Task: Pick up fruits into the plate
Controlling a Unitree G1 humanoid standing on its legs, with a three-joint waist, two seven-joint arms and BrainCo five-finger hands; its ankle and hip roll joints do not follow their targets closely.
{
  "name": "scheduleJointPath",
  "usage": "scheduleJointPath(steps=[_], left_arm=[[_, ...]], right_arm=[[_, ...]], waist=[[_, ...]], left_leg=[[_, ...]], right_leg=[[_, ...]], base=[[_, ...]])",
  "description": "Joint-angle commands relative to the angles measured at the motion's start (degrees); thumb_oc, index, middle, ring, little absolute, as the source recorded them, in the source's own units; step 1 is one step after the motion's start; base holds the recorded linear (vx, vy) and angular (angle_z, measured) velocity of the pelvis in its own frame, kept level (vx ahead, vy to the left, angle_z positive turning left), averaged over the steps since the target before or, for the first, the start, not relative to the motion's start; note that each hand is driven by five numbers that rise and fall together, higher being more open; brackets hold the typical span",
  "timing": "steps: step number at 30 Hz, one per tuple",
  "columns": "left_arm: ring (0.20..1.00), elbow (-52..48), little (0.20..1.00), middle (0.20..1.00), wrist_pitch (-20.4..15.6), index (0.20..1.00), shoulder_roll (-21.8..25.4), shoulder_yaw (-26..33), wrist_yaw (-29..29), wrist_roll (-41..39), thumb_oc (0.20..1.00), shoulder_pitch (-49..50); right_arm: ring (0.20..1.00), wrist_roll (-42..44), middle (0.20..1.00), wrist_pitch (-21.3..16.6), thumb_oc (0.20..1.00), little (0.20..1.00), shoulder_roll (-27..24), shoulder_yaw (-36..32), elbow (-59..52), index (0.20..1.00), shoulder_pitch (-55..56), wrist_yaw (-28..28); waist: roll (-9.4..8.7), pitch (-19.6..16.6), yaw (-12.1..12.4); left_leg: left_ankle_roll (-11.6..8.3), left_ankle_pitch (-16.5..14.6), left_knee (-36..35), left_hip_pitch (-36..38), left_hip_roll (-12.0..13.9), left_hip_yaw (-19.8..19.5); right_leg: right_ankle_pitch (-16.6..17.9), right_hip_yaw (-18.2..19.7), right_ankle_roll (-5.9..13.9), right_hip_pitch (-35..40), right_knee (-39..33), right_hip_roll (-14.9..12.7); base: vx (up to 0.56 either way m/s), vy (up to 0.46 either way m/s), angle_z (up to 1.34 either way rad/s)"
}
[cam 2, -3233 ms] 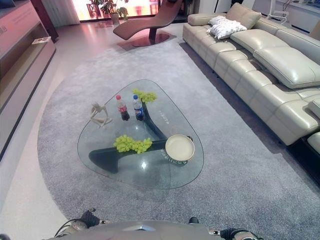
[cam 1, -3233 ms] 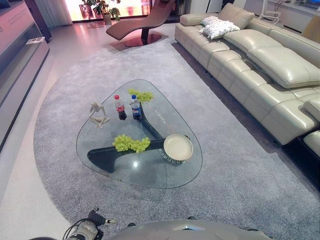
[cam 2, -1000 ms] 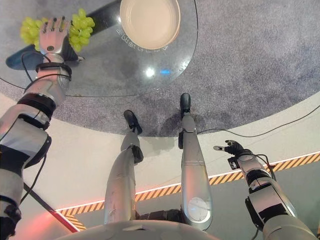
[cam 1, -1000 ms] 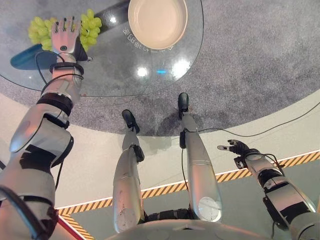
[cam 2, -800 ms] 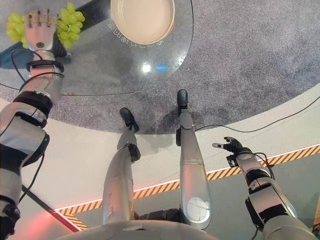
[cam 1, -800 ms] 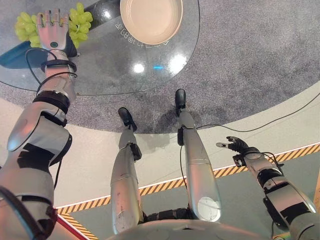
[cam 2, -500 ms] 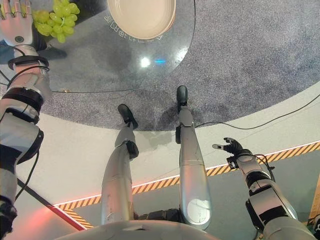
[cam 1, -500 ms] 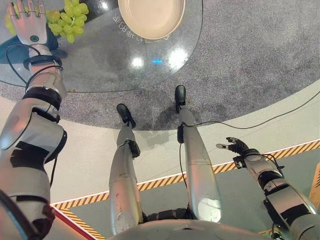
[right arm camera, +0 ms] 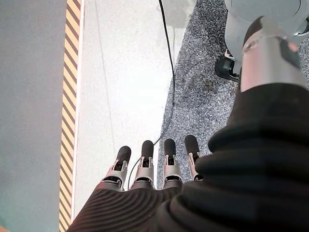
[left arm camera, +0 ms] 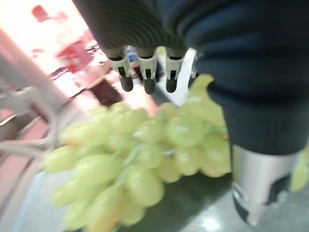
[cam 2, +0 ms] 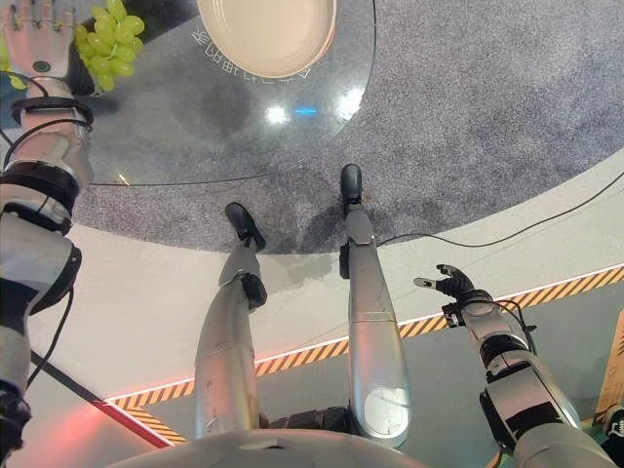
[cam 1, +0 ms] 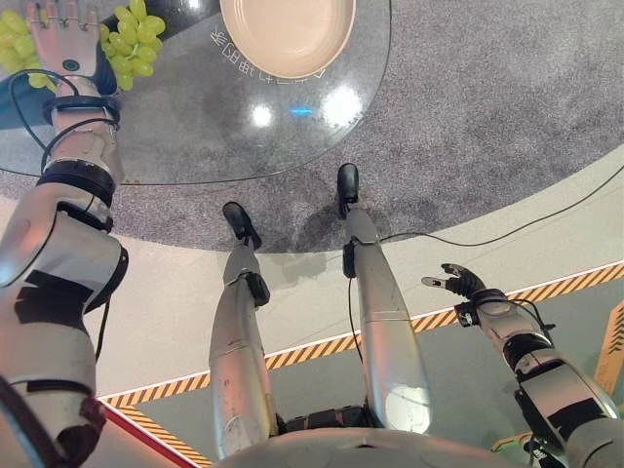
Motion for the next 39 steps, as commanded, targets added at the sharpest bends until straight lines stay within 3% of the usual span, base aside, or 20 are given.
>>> scheduleJointPath(steps=[1,4,9,10,12,14,18,19,20,21,22,29,32,34,37,39], left_arm=[[1.0,0.84,1.0,1.0,-4.07,1.0,3.67,-3.02,-4.21,2.37,1.0,-1.67],[1.0,-0.5,1.0,1.0,-7.85,1.0,4.08,-6.18,-9.86,1.9,1.0,-1.63],[1.0,-1.64,1.0,1.0,-9.22,1.0,4.42,-8.87,-16.23,0.68,1.0,-1.51],[1.0,-1.87,1.0,1.0,-9.81,1.0,4.59,-9.71,-20.71,-0.57,1.0,-1.22],[1.0,-2.3,1.0,1.0,-9.77,1.0,4.68,-10.03,-23.63,-1.42,1.0,-0.51],[1.0,-2.58,1.0,1.0,-6.53,1.0,4.74,-9.4,-27.53,-4.45,1.0,1.52],[1.0,-1.33,1.0,1.0,-2.07,1.0,4.44,-7.4,-27.08,-8.27,1.0,3.25],[0.727,-0.03,0.727,0.727,0.07,0.727,4.1,-5.63,-26.72,-9.42,0.727,4.04],[0.573,0.42,0.573,0.573,0.41,0.573,3.94,-5.21,-26.41,-9.68,0.573,4.28],[0.482,0.96,0.482,0.482,0.57,0.482,3.91,-4.71,-25.83,-10.0,0.482,4.61],[0.2,1.55,0.2,0.2,0.9,0.2,3.74,-3.95,-25.06,-9.87,0.2,5.1],[0.2,5.08,0.2,0.2,2.53,0.2,2.53,-0.79,-19.7,-4.72,0.2,6.72],[0.2,6.63,0.2,0.2,3.65,0.2,2.32,-0.81,-16.87,7.62,0.2,8.46],[0.2,6.84,0.2,0.2,3.64,0.2,2.24,-0.5,-14.64,11.52,0.2,10.15],[0.2,6.29,0.2,0.2,3.92,0.2,1.66,0.26,-12.23,10.26,0.2,12.22],[0.2,5.35,0.2,0.2,3.77,0.2,1.1,1.28,-9.51,4.08,0.2,14.55]], right_arm=[[1.0,1.12,1.0,0.59,1.0,1.0,-3.45,0.56,-2.23,1.0,6.57,-0.3],[1.0,0.85,1.0,0.91,1.0,1.0,-4.55,0.16,-3.21,1.0,6.56,-0.06],[1.0,0.94,1.0,0.21,1.0,1.0,-5.46,-0.2,-4.04,1.0,6.78,0.46],[1.0,0.98,1.0,0.14,1.0,1.0,-5.91,-0.35,-4.54,1.0,6.69,0.65],[1.0,1.16,1.0,0.21,1.0,1.0,-6.21,-0.43,-5.23,1.0,6.75,0.56],[1.0,1.79,1.0,0.54,1.0,1.0,-6.47,-0.41,-7.09,1.0,6.97,-0.13],[1.0,2.24,1.0,0.16,1.0,1.0,-6.72,-0.43,-8.13,1.0,6.7,-0.52],[1.0,2.95,1.0,-0.28,1.0,1.0,-6.66,-0.62,-8.76,1.0,6.62,-1.08],[1.0,3.22,1.0,-0.33,1.0,1.0,-6.64,-0.61,-8.99,1.0,6.61,-1.26],[1.0,3.53,1.0,-0.31,1.0,1.0,-6.57,-0.66,-9.39,1.0,6.66,-1.49],[1.0,3.76,1.0,-0.32,1.0,1.0,-6.43,-0.69,-9.84,1.0,6.64,-1.88],[1.0,4.78,1.0,-0.43,1.0,1.0,-6.05,-0.74,-11.87,1.0,6.16,-3.53],[1.0,5.65,1.0,-1.05,1.0,1.0,-5.83,-0.6,-12.2,1.0,5.86,-3.88],[1.0,6.28,1.0,-1.54,1.0,1.0,-5.62,-0.43,-12.77,1.0,5.68,-4.35],[1.0,6.72,1.0,-1.65,1.0,1.0,-5.26,-0.31,-13.77,1.0,5.63,-4.88],[1.0,6.36,1.0,-1.63,1.0,1.0,-5.0,-0.17,-14.94,1.0,5.73,-5.1]], waist=[[-1.68,-1.16,-0.7],[-1.08,-1.16,-1.11],[-0.71,-1.16,-1.41],[-0.55,-1.16,-1.44],[-0.47,-1.16,-1.41],[-0.56,-1.16,-1.42],[-0.97,-1.16,-1.44],[-1.41,-1.16,-1.4],[-1.53,-1.16,-1.42],[-1.73,-1.16,-1.4],[-1.98,-1.16,-1.36],[-3.93,-1.16,-1.29],[-4.57,-1.16,-1.11],[-4.83,-1.16,-0.89],[-4.98,-1.16,-0.58],[-5.08,-1.16,-0.31]], left_leg=[[-0.67,-8.72,9.11,-4.09,-3.8,-0.18],[-0.61,-8.68,8.9,-3.73,-3.87,0.51],[-0.53,-8.81,8.98,-3.47,-3.88,1.1],[-0.58,-8.84,9.06,-3.36,-3.88,1.31],[-0.58,-8.87,9.15,-3.31,-3.92,1.4],[-0.59,-8.85,9.1,-3.08,-3.92,1.5],[-0.64,-8.59,8.23,-2.45,-3.81,1.6],[-0.72,-8.41,7.73,-2.2,-3.71,1.57],[-0.75,-8.37,7.67,-2.2,-3.7,1.58],[-0.78,-8.32,7.43,-2.06,-3.7,1.58],[-0.8,-8.24,7.14,-1.88,-3.69,1.59],[-0.84,-8.07,6.11,-1.03,-3.31,1.42],[-0.83,-7.91,5.33,-0.06,-3.33,1.26],[-0.93,-7.86,5.03,0.44,-3.38,1.11],[-1.04,-7.75,4.33,1.32,-3.47,1.06],[-1.16,-7.45,3.44,2.41,-3.61,1.0]], right_leg=[[-4.91,-1.18,0.68,1.85,0.09,2.79],[-4.46,-0.8,0.96,1.95,-0.37,2.56],[-4.14,-0.6,1.23,2.06,-0.61,2.3],[-4.03,-0.7,1.3,2.13,-0.66,2.16],[-3.9,-0.73,1.35,2.2,-0.76,2.09],[-3.6,-0.67,1.44,2.48,-1.17,2.15],[-3.35,-0.72,1.51,3.12,-2.05,2.27],[-3.17,-0.75,1.55,3.48,-2.69,2.35],[-3.12,-0.75,1.55,3.53,-2.82,2.37],[-2.97,-0.77,1.58,3.69,-3.13,2.41],[-2.81,-0.79,1.61,3.91,-3.49,2.47],[-2.45,-1.32,1.7,5.01,-4.3,3.01],[-2.24,-1.55,1.73,5.95,-4.75,3.27],[-2.04,-1.75,1.74,6.48,-5.06,3.31],[-2.04,-2.05,1.82,7.35,-5.53,3.27],[-2.05,-2.23,1.84,8.38,-5.92,3.29]], base=[[0.01,0.056,0.0],[0.01,0.073,-0.03],[0.0,0.029,-0.03],[0.0,0.0,0.0],[0.0,0.0,0.0],[0.01,-0.001,-0.03],[0.0,-0.013,-0.02],[-0.02,-0.034,0.0],[-0.02,-0.04,0.0],[-0.02,-0.033,0.0],[-0.02,-0.042,0.0],[-0.02,-0.04,0.0],[-0.02,-0.038,0.0],[-0.02,-0.043,-0.04],[-0.01,-0.012,0.0],[-0.06,-0.018,0.0]])
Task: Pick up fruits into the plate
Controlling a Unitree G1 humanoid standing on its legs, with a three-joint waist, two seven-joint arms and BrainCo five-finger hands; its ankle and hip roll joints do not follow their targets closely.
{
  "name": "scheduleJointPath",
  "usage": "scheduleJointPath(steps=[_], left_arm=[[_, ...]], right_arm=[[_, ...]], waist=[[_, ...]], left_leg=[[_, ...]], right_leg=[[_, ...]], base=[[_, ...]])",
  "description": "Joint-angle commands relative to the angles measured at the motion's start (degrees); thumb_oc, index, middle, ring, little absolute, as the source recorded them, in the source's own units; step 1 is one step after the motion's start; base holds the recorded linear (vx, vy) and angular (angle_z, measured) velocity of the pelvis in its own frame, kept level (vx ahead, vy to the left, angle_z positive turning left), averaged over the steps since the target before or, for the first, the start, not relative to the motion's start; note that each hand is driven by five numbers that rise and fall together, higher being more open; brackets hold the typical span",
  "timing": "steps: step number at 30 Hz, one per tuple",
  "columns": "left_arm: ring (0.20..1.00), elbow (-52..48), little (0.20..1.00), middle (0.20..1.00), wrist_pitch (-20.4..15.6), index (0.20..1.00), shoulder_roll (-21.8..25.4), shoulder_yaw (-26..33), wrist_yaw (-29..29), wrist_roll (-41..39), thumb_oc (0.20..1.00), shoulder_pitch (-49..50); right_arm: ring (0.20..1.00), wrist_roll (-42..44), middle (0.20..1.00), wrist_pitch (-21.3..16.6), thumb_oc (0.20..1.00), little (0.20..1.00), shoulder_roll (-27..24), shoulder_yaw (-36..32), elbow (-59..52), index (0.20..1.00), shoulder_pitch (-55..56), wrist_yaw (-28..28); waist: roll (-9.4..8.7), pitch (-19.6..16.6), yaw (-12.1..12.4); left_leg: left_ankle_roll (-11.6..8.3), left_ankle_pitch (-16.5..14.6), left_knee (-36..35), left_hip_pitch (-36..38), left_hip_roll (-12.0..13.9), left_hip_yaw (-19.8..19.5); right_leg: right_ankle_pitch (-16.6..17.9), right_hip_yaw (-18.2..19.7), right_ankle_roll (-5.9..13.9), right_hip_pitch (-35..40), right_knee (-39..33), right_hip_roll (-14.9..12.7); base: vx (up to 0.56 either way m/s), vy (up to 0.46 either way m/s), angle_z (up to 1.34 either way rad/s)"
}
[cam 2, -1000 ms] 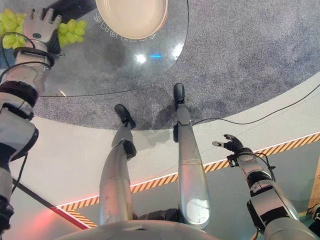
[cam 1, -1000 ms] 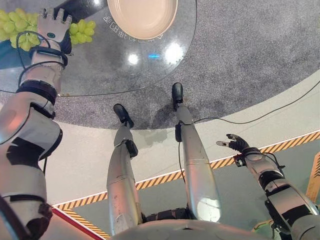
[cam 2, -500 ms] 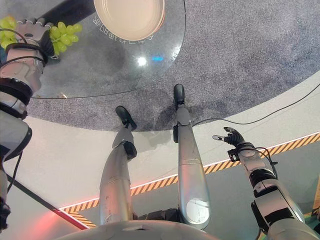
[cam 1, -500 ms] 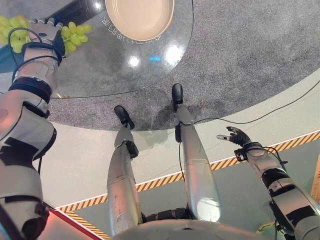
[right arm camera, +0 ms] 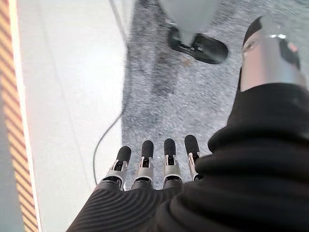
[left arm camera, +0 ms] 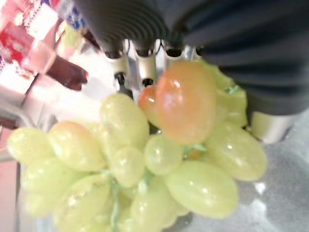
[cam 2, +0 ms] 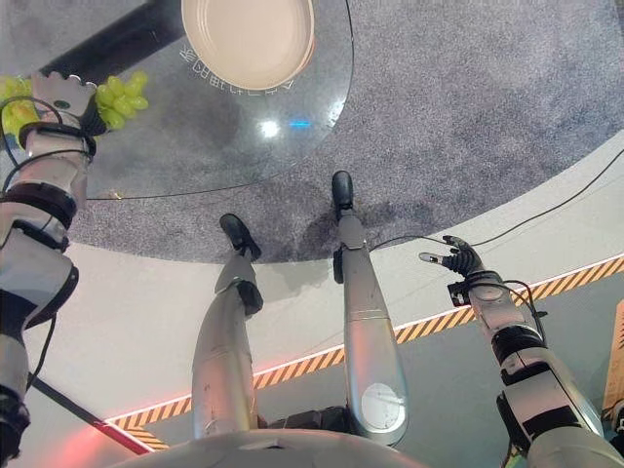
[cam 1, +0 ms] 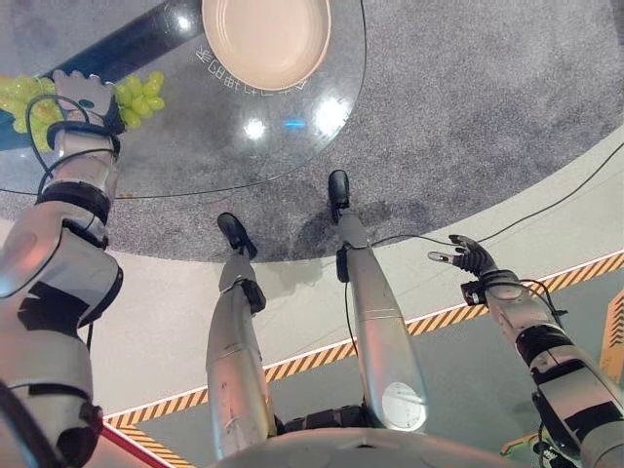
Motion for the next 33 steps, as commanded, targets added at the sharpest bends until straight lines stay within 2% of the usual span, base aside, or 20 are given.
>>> scheduleJointPath(steps=[1,2,3,4,8,11,15,16,18,21,24,26,30,33], left_arm=[[0.2,3.35,0.2,0.2,-0.1,0.2,-0.06,3.42,4.22,-11.73,0.2,7.67],[0.2,3.35,0.2,0.2,-0.11,0.2,-0.06,3.43,4.23,-11.74,0.2,7.68],[0.2,2.6,0.2,0.2,-1.74,0.2,-0.33,4.73,6.17,-20.58,0.2,8.39],[0.2,2.0,0.2,0.2,-2.41,0.2,-0.45,6.1,6.34,-24.91,0.2,8.8],[0.2,0.13,0.2,0.2,-7.52,0.2,-0.9,12.54,8.55,-37.16,0.2,10.55],[0.2,-2.09,0.2,0.2,-9.42,0.2,-0.76,15.61,8.68,-39.15,0.2,12.56],[0.2,-8.49,0.2,0.2,-12.45,0.2,-1.47,21.04,8.35,-43.1,0.2,20.35],[0.2,-11.95,0.2,0.2,-13.62,0.2,-2.43,23.45,8.63,-44.44,0.2,25.12],[0.2,-14.46,0.2,0.2,-14.18,0.2,-3.05,24.96,8.94,-44.9,0.2,28.31],[0.2,-22.13,0.2,0.2,-15.62,0.2,-4.53,29.2,10.57,-43.32,0.2,38.12],[0.2,-26.89,0.2,0.2,-16.05,0.2,-6.23,32.14,11.41,-43.17,0.2,43.82],[0.2,-30.35,0.2,0.2,-16.99,0.2,-7.98,33.77,12.01,-44.09,0.2,47.89],[0.2,-38.18,0.2,0.2,-19.98,0.2,-10.2,36.73,10.66,-46.02,0.2,55.99],[0.2,-44.66,0.2,0.2,-21.02,0.2,-11.66,38.3,7.71,-48.19,0.2,60.46]], right_arm=[[1.0,1.15,1.0,-0.22,1.0,1.0,-0.13,0.27,-2.96,1.0,4.58,-1.26],[1.0,1.15,1.0,-0.21,1.0,1.0,-0.13,0.27,-2.97,1.0,4.59,-1.27],[1.0,1.32,1.0,-0.43,1.0,1.0,-0.05,0.4,-3.89,1.0,4.57,-1.1],[1.0,1.26,1.0,-0.54,1.0,1.0,0.03,0.46,-4.66,1.0,4.7,-1.13],[1.0,1.14,1.0,-0.21,1.0,1.0,0.94,0.54,-8.57,1.0,6.05,-1.44],[1.0,0.33,1.0,0.34,1.0,1.0,1.65,0.22,-12.3,1.0,7.75,-2.36],[1.0,-2.83,1.0,1.39,1.0,1.0,2.91,-0.84,-17.12,1.0,11.26,-3.69],[1.0,-4.2,1.0,1.77,1.0,1.0,3.35,-1.43,-18.33,1.0,13.02,-4.03],[1.0,-4.57,1.0,1.66,1.0,1.0,3.68,-1.86,-18.73,1.0,14.21,-3.86],[1.0,-7.39,1.0,1.17,1.0,1.0,5.3,-3.29,-20.56,1.0,17.82,-2.76],[1.0,-8.99,1.0,2.4,1.0,1.0,6.19,-4.18,-23.71,1.0,19.99,-2.13],[1.0,-9.86,1.0,1.86,1.0,1.0,6.8,-4.87,-24.77,1.0,21.45,-0.99],[1.0,-12.64,1.0,1.83,1.0,1.0,7.51,-6.37,-28.09,1.0,23.96,1.2],[1.0,-14.0,1.0,3.96,1.0,1.0,7.69,-6.67,-32.23,1.0,24.38,4.24]], waist=[[-4.64,-0.77,0.97],[-4.64,-0.77,0.97],[-4.62,-0.77,1.23],[-4.59,-0.77,1.43],[-4.38,-0.77,2.27],[-3.94,-0.77,2.93],[-2.57,-0.77,4.51],[-1.8,-1.53,5.32],[-1.42,-2.61,5.79],[-0.55,-6.75,7.09],[-0.14,-9.2,7.65],[0.15,-11.21,8.33],[0.45,-15.24,9.69],[0.32,-17.98,11.05]], left_leg=[[-0.26,-4.73,2.14,-0.88,-5.03,1.09],[-0.26,-4.73,2.12,-0.86,-5.03,1.1],[-0.3,-4.5,1.36,0.38,-5.18,1.06],[-0.35,-4.37,1.14,1.05,-5.15,1.09],[-0.43,-4.1,-0.05,5.47,-5.28,1.17],[-0.6,-4.03,-1.22,9.35,-5.18,1.14],[-0.83,-3.68,-4.77,17.78,-4.97,0.28],[-0.86,-3.67,-6.06,21.18,-4.9,-0.15],[-0.96,-3.64,-7.1,23.21,-4.77,-0.33],[-1.68,-3.24,-10.81,29.23,-3.67,-0.08],[-2.08,-2.45,-13.14,32.34,-3.1,0.42],[-2.13,-2.26,-14.11,34.46,-2.95,0.33],[-1.81,-3.07,-14.07,37.72,-2.72,-0.82],[-1.6,-3.76,-14.2,40.05,-2.55,-1.59]], right_leg=[[-1.72,-2.47,1.97,4.1,-3.89,1.81],[-1.72,-2.47,1.97,4.11,-3.89,1.81],[-1.97,-2.62,1.89,5.37,-4.08,1.93],[-2.29,-2.73,1.81,6.14,-4.02,1.94],[-3.55,-3.53,1.6,10.64,-3.9,1.86],[-4.45,-4.28,1.82,14.11,-3.88,1.35],[-5.81,-5.44,2.37,22.04,-4.63,0.46],[-6.34,-5.9,2.5,25.5,-5.18,-0.1],[-6.66,-6.3,2.63,27.65,-5.83,-0.57],[-7.19,-7.76,3.03,34.61,-8.91,-1.62],[-7.12,-8.93,3.27,38.51,-10.98,-1.95],[-7.24,-9.85,3.35,41.28,-11.99,-2.19],[-7.77,-11.18,3.28,45.58,-12.73,-2.54],[-7.95,-11.98,3.26,48.53,-13.63,-2.55]], base=[[-0.1,-0.028,-0.01],[-0.12,-0.027,-0.02],[-0.05,-0.003,-0.01],[-0.06,-0.003,0.0],[-0.04,-0.016,0.01],[-0.01,-0.014,0.03],[0.03,-0.02,0.06],[0.08,-0.012,0.07],[0.07,-0.012,0.08],[0.13,-0.027,0.15],[0.1,-0.012,0.11],[0.15,-0.011,0.19],[0.17,-0.01,0.15],[0.19,-0.043,0.1]])
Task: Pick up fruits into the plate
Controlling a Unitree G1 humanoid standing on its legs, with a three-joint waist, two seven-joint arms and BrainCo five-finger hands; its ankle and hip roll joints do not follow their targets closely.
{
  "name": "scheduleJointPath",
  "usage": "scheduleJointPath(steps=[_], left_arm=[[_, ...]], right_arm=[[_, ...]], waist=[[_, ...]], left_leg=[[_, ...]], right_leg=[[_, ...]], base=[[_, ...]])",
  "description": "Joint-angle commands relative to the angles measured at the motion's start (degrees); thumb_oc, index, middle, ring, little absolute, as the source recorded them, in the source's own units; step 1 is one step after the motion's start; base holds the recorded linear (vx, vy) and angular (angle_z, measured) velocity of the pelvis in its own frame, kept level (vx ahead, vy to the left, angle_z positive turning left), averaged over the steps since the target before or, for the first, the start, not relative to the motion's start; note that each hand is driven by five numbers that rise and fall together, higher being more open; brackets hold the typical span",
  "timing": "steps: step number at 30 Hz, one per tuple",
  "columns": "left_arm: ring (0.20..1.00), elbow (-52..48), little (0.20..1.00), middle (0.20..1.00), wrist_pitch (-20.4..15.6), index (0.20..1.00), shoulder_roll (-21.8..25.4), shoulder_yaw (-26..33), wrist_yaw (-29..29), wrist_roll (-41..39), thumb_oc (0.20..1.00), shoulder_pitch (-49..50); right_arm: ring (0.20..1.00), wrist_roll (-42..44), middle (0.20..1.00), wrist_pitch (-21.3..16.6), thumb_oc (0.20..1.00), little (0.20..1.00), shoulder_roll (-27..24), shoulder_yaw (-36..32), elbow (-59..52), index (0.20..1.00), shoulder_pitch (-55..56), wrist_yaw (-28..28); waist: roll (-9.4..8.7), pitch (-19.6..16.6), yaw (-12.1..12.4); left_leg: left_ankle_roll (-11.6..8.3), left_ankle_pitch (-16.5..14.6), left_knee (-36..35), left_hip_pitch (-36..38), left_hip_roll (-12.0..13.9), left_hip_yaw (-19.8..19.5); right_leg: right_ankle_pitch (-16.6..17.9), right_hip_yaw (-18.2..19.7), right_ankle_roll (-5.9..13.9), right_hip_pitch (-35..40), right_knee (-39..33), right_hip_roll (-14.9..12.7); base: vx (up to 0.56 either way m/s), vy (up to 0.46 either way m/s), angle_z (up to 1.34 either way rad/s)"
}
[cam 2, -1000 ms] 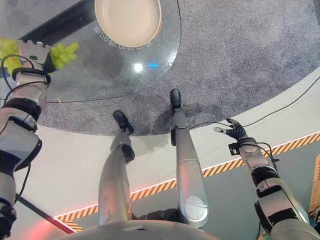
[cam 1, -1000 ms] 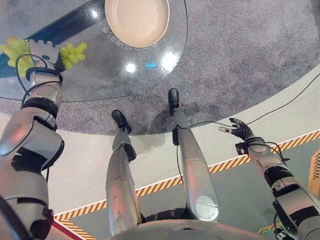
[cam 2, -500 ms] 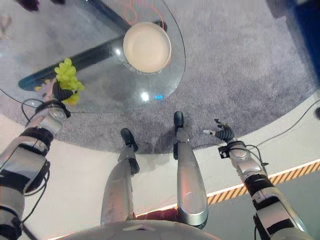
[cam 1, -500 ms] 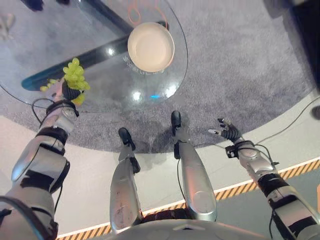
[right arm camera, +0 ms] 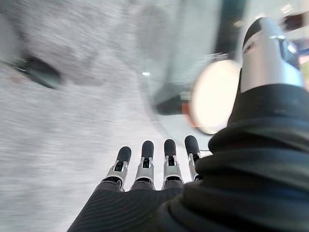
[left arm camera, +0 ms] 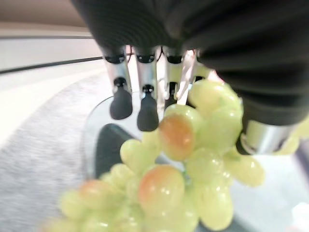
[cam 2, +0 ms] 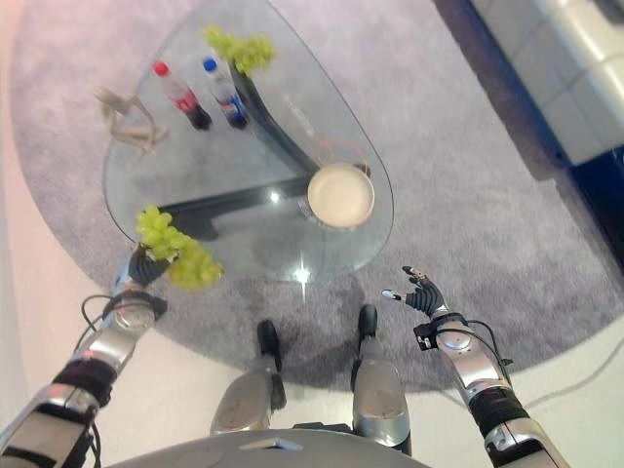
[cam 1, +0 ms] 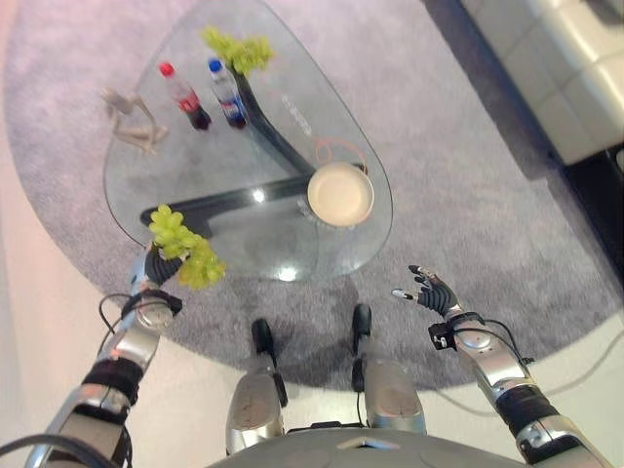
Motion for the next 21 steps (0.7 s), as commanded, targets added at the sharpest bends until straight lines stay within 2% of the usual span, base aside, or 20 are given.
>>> scheduleJointPath(steps=[1,2,4,6,7,10,11,14,16,18,21], left_arm=[[0.2,-3.1,0.2,0.2,-4.96,0.2,-0.15,3.81,-1.39,-3.32,0.2,0.43],[0.2,-6.44,0.2,0.2,-5.59,0.2,-0.88,4.72,-3.98,-5.14,0.2,2.02],[0.2,-8.5,0.2,0.2,-6.39,0.2,-1.04,5.24,-5.84,-6.86,0.2,2.84],[0.2,-12.46,0.2,0.2,-7.44,0.2,-1.16,5.85,-9.46,-9.43,0.2,3.97],[0.2,-16.21,0.2,0.2,-7.6,0.2,-0.86,5.89,-13.34,-11.98,0.2,4.76],[0.2,-18.67,0.2,0.2,-7.2,0.2,-0.73,5.94,-16.2,-15.02,0.2,5.09],[0.2,-21.41,0.2,0.2,-7.11,0.2,-0.54,5.56,-20.29,-18.95,0.2,5.0],[0.2,-26.0,0.2,0.2,-5.4,0.2,-0.16,4.97,-26.29,-24.88,0.2,4.49],[0.2,-27.22,0.2,0.2,-5.31,0.2,-0.08,4.65,-28.94,-27.79,0.2,4.18],[0.2,-29.32,0.2,0.2,-5.96,0.2,-0.11,3.69,-36.21,-35.31,0.2,3.13],[0.2,-31.19,0.2,0.2,-4.11,0.2,-1.26,1.93,-41.49,-41.8,0.2,1.68]], right_arm=[[1.0,-2.36,1.0,0.3,1.0,1.0,-0.06,-0.8,-4.4,1.0,2.64,3.24],[1.0,-2.91,1.0,0.67,1.0,1.0,-0.25,-1.02,-6.57,1.0,2.37,5.63],[1.0,-3.25,1.0,1.19,1.0,1.0,-0.77,-1.16,-8.18,1.0,2.04,7.44],[1.0,-2.3,1.0,2.18,1.0,1.0,-2.22,-1.45,-10.67,1.0,1.3,11.55],[1.0,1.2,1.0,3.48,1.0,1.0,-3.67,-2.2,-13.05,1.0,0.43,15.65],[1.0,4.63,1.0,4.39,1.0,1.0,-4.66,-2.71,-14.64,1.0,-0.47,18.99],[1.0,9.05,1.0,4.52,1.0,1.0,-5.47,-2.8,-16.35,1.0,-1.66,23.02],[1.0,15.71,1.0,6.46,1.0,1.0,-6.8,-2.21,-20.24,1.0,-3.89,27.79],[1.0,19.58,1.0,7.94,1.0,1.0,-7.17,-1.8,-22.19,1.0,-5.03,29.43],[1.0,25.47,1.0,9.25,1.0,1.0,-6.57,-0.92,-24.83,1.0,-7.06,30.88],[1.0,30.34,1.0,11.39,1.0,1.0,-5.1,0.67,-27.94,1.0,-9.39,31.93]], waist=[[-0.98,-6.88,1.24],[-1.17,-8.2,2.01],[-1.28,-8.78,2.42],[-1.41,-9.37,3.01],[-1.58,-9.97,3.57],[-1.73,-10.33,3.99],[-1.97,-10.84,4.46],[-2.1,-11.67,5.07],[-2.1,-12.0,5.25],[-2.08,-12.54,5.43],[-1.9,-13.02,5.41]], left_leg=[[-0.32,-6.64,4.56,-3.0,-1.51,0.15],[-0.15,-7.17,4.53,-1.54,-1.35,-0.22],[-0.07,-7.51,4.55,-0.73,-1.26,-0.44],[0.08,-7.87,4.58,0.39,-1.05,-0.54],[0.23,-8.22,4.6,1.35,-0.91,-0.75],[0.35,-8.48,4.47,2.24,-0.71,-0.69],[0.44,-8.75,4.28,3.19,-0.51,-0.7],[0.52,-9.03,3.77,4.79,-0.15,-0.37],[0.49,-9.09,3.59,5.25,0.01,-0.24],[0.51,-9.24,3.29,5.92,0.07,-0.14],[0.47,-9.44,3.23,6.28,0.23,0.07]], right_leg=[[-8.39,-3.73,1.23,1.56,5.87,-2.53],[-8.5,-4.06,1.26,3.2,5.46,-2.55],[-8.56,-4.27,1.28,4.01,5.29,-2.59],[-8.61,-4.65,1.27,5.32,5.06,-2.69],[-8.76,-4.86,1.26,6.38,4.98,-2.66],[-8.84,-5.06,1.31,7.26,4.9,-2.71],[-8.91,-5.24,1.41,8.21,4.71,-2.76],[-8.67,-5.65,1.69,9.61,4.09,-2.94],[-8.47,-5.72,1.82,10.05,3.7,-3.05],[-8.3,-5.86,1.99,10.6,3.33,-3.18],[-8.12,-6.0,2.16,10.74,3.22,-3.34]], base=[[0.23,-0.075,0.07],[0.19,-0.06,0.08],[0.1,-0.031,0.09],[0.08,-0.022,0.04],[0.08,-0.041,0.05],[0.04,-0.034,0.03],[0.04,-0.043,0.04],[0.04,-0.033,0.06],[0.0,0.0,0.0],[0.0,0.0,0.0],[0.0,-0.002,0.01]])
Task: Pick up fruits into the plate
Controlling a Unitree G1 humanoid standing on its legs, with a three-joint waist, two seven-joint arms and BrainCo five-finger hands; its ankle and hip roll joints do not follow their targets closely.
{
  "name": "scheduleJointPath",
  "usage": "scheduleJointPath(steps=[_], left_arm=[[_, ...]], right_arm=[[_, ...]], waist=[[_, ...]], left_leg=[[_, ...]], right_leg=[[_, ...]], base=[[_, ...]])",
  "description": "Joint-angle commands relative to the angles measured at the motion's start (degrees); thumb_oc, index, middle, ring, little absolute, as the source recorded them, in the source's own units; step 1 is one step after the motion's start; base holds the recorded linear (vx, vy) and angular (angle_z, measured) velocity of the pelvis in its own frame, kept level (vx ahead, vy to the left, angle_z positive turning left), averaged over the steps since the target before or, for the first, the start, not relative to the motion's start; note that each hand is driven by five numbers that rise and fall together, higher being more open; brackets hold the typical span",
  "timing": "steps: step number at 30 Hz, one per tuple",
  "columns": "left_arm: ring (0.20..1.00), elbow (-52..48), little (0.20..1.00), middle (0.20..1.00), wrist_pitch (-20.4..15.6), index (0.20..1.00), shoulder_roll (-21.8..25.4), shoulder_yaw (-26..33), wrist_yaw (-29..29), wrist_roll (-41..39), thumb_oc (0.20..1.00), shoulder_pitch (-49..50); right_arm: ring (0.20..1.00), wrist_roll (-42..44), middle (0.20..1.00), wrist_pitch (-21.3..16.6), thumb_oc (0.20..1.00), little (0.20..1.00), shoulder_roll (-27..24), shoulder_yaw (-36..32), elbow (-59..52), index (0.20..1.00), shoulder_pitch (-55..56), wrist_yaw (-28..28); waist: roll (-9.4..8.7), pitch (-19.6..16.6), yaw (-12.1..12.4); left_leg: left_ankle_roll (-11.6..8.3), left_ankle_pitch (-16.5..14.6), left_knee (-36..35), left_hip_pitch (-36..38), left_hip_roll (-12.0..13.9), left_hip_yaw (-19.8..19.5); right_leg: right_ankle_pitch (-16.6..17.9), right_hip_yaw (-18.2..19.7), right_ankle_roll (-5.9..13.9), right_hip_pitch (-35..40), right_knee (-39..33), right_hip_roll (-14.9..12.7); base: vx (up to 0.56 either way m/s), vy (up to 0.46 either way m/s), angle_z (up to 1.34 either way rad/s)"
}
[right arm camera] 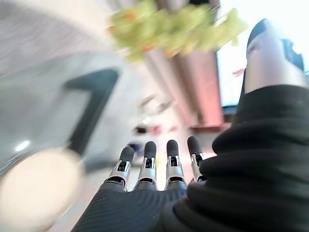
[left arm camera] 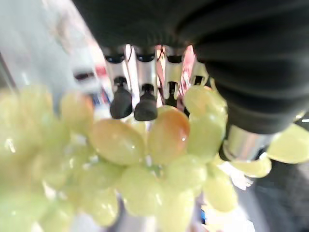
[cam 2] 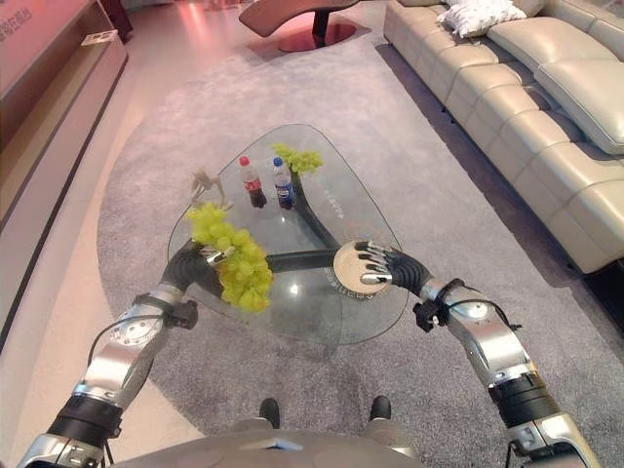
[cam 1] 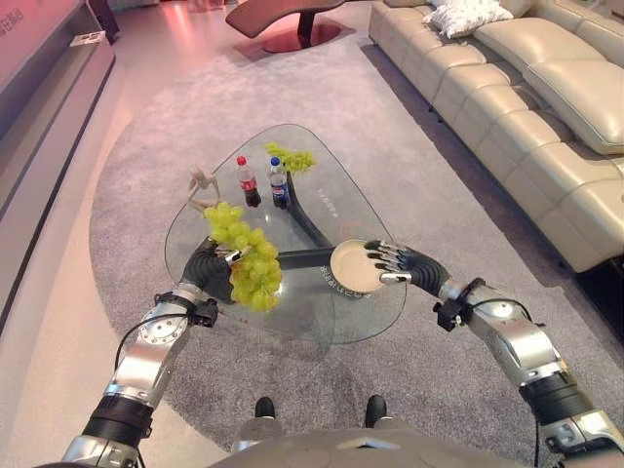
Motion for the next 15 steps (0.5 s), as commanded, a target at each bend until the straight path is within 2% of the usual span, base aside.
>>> scheduleJointPath(steps=[1,3,5,7,15], left_arm=[[0.2,-2.92,0.2,0.2,-1.95,0.2,1.8,-1.63,-5.87,-8.79,0.2,-5.85],[0.2,-4.31,0.2,0.2,-0.41,0.2,1.16,-4.33,-8.83,-14.12,0.2,-7.88],[0.2,-5.02,0.2,0.2,-0.2,0.2,1.1,-5.19,-10.78,-16.61,0.2,-8.5],[0.2,-6.65,0.2,0.2,0.35,0.2,0.35,-6.42,-14.44,-22.56,0.2,-9.43],[0.2,-8.87,0.2,0.2,-0.71,0.2,-1.7,-11.41,-14.03,-24.95,0.2,-13.32]], right_arm=[[1.0,7.04,1.0,-0.46,1.0,1.0,0.88,2.81,-3.69,1.0,-4.61,2.7],[1.0,10.48,1.0,1.78,1.0,1.0,1.74,5.18,-8.52,1.0,-7.35,2.22],[1.0,11.56,1.0,1.67,1.0,1.0,1.63,5.8,-10.08,1.0,-8.5,1.58],[1.0,14.09,1.0,2.01,1.0,1.0,3.17,7.35,-12.19,1.0,-10.16,0.99],[1.0,22.02,1.0,3.59,1.0,1.0,7.24,10.84,-15.21,1.0,-16.59,-6.2]], waist=[[-1.68,-2.7,0.57],[-1.51,-3.18,0.16],[-1.43,-3.31,0.05],[-1.38,-3.47,-0.14],[-1.53,-4.0,-0.64]], left_leg=[[-0.28,-8.23,3.43,-0.01,0.08,1.56],[-0.28,-8.37,3.14,0.4,0.08,1.77],[-0.28,-8.37,3.01,0.53,0.1,1.91],[-0.25,-8.48,3.06,0.59,0.14,2.08],[-0.13,-8.5,2.2,1.7,0.28,2.5]], right_leg=[[-7.16,-4.61,1.78,3.46,3.42,-3.1],[-6.93,-4.37,1.97,3.47,3.15,-3.24],[-6.79,-4.32,2.04,3.49,3.01,-3.33],[-6.61,-3.87,2.13,3.37,2.93,-3.45],[-6.09,-3.1,2.34,3.88,2.12,-3.6]], base=[[0.0,0.0,0.0],[-0.02,0.002,0.01],[-0.02,0.004,0.0],[-0.06,0.007,-0.02],[-0.01,0.001,-0.02]])
